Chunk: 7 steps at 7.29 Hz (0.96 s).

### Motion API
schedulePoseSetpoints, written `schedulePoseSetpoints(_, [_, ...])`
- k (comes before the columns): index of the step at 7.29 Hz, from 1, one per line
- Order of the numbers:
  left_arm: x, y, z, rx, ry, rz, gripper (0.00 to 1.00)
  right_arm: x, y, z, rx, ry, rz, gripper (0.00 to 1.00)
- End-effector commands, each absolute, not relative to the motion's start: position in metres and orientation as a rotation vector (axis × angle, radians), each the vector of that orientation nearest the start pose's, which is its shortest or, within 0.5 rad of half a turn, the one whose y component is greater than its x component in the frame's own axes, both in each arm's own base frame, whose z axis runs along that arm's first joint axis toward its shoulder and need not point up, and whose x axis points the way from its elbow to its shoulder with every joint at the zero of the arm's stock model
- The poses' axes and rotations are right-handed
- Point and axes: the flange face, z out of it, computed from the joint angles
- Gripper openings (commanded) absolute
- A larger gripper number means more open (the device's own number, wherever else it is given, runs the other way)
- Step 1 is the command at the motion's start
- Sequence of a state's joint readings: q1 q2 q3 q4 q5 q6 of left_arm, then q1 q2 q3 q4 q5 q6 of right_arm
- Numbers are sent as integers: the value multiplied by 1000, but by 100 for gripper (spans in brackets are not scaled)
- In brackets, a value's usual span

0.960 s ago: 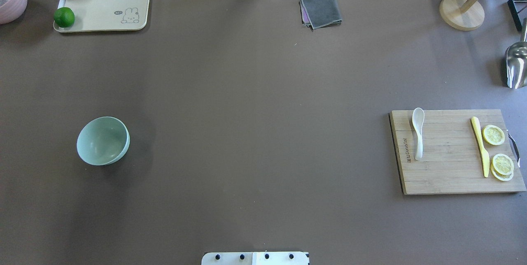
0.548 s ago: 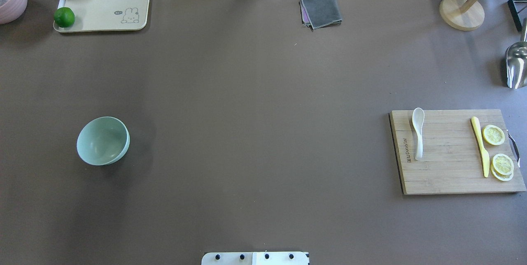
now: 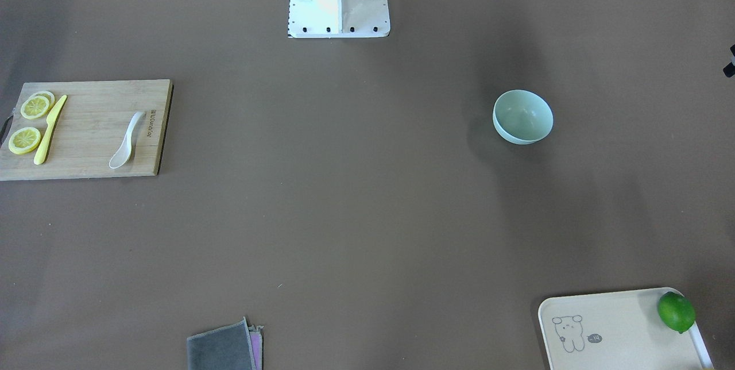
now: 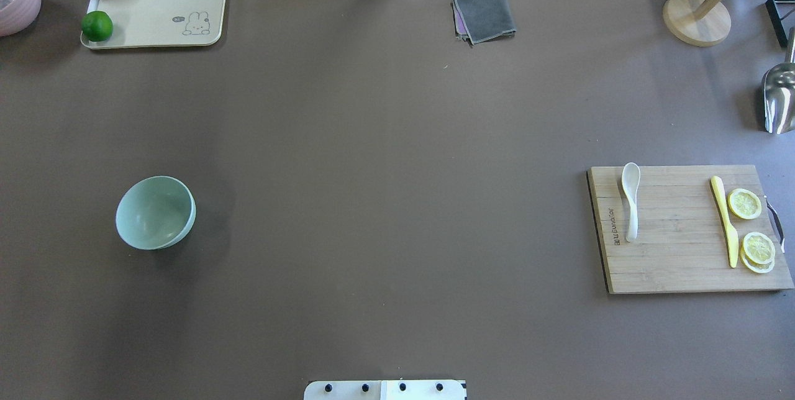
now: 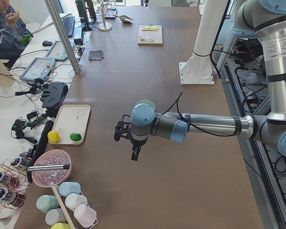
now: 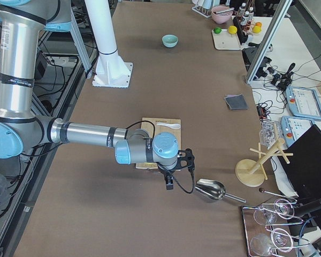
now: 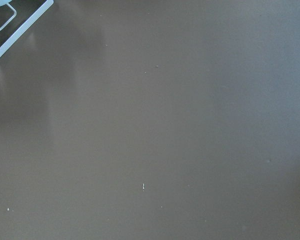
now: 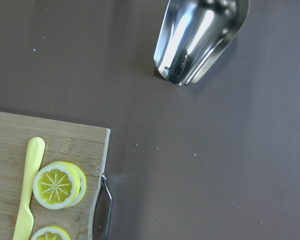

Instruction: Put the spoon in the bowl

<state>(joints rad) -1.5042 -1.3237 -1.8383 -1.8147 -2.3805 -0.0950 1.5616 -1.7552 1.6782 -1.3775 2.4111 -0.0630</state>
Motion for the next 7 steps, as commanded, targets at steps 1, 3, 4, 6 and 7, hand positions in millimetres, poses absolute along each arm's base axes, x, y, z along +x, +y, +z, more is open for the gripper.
schedulePoseSetpoints(1, [-35,-400,610,190,825,79,98,55,-420,663,135,-837,-118,100])
schedulePoseSetpoints(3, [-34,-399,607,193,827,77,98,55,-422,662,138,-838,-119,100])
schedulePoseSetpoints(4, [-29,-401,600,230,852,100,97,53,-423,658,142,-855,-124,100])
schedulePoseSetpoints(6, [14,-404,579,237,934,32,98,51,-424,653,148,-881,-128,100])
schedulePoseSetpoints(7, [45,-403,570,208,960,22,98,45,-427,648,149,-901,-109,100])
